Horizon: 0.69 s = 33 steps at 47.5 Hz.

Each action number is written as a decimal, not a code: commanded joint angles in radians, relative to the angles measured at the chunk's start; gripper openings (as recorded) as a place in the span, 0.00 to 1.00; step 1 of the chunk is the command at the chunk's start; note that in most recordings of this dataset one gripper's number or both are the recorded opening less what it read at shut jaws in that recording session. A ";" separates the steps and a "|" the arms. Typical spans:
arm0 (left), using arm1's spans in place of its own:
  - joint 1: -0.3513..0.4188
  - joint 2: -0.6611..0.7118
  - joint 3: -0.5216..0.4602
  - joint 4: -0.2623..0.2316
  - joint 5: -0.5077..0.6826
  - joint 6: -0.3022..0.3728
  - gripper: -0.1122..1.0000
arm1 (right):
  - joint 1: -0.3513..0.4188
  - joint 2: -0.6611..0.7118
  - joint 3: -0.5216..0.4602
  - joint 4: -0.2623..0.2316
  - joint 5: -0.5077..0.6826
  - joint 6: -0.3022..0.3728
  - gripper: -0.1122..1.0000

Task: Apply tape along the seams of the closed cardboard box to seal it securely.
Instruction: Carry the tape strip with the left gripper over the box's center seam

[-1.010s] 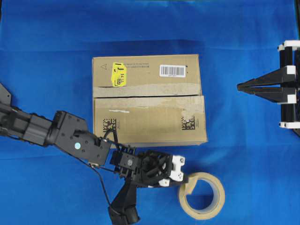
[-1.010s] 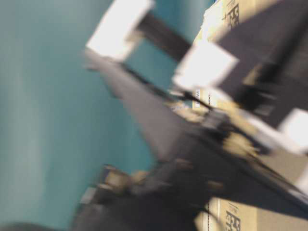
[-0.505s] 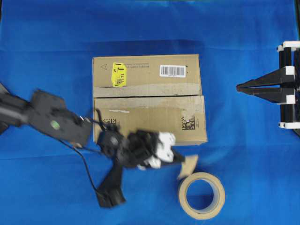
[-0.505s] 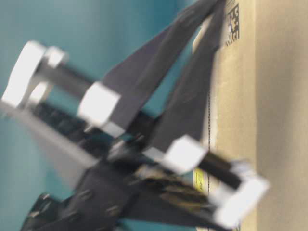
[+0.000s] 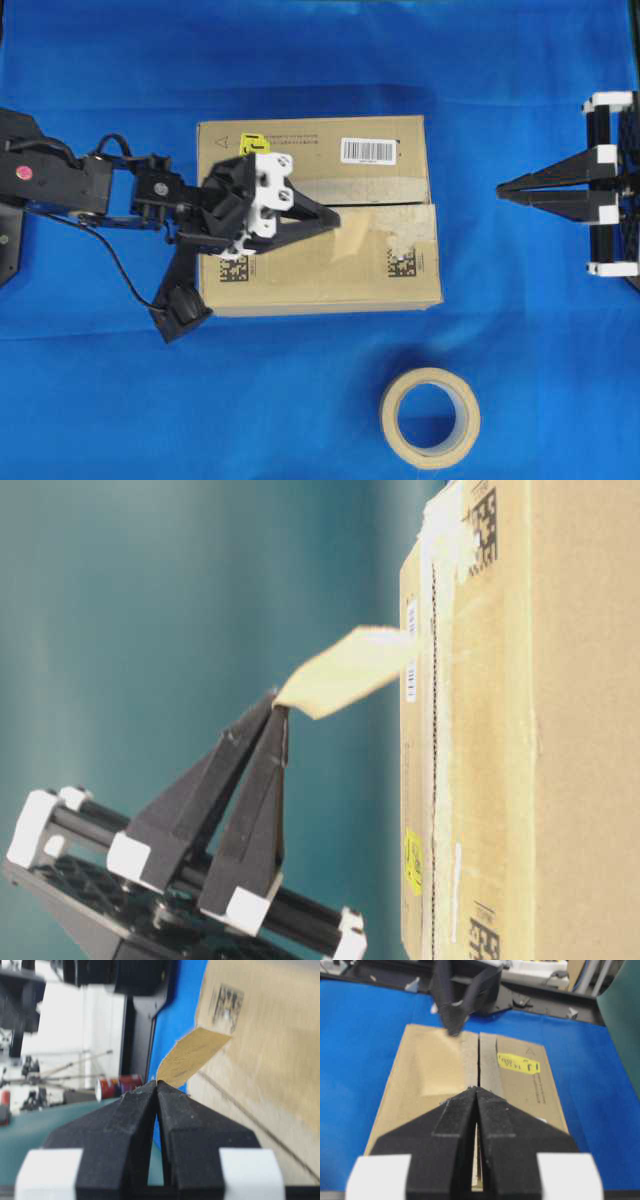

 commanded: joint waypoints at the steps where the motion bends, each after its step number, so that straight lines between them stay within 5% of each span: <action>1: 0.018 -0.035 0.006 -0.002 -0.011 -0.006 0.11 | 0.002 0.015 -0.011 0.000 -0.012 -0.002 0.10; 33: 0.095 0.009 0.028 -0.011 0.084 -0.060 0.10 | 0.002 0.087 -0.008 0.000 -0.081 -0.009 0.10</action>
